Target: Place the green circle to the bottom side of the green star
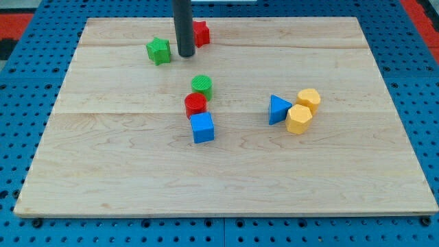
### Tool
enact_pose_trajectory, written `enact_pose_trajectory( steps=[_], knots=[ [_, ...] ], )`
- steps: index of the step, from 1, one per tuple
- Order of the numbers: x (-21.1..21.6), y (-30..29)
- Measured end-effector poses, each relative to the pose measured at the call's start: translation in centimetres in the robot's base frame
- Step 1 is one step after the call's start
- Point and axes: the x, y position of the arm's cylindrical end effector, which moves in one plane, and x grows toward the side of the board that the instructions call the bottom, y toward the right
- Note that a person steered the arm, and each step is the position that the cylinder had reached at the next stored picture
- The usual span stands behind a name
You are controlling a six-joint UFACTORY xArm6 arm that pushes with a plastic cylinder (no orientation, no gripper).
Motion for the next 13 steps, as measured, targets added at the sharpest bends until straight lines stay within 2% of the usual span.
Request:
enact_pose_trajectory(
  steps=[1,2,3,4,5,6,8,9,10,11,12,13],
  knots=[
    [0.3,-9.4],
    [1.9,-15.4],
    [0.7,-5.7],
    [2.5,-0.9],
    [8.3,9.7],
    [10.6,10.1],
    [12.7,6.5],
    [10.9,2.9],
    [5.6,-6.2],
    [3.2,-5.9],
    [3.1,-9.5],
    [4.0,-6.9]
  ],
)
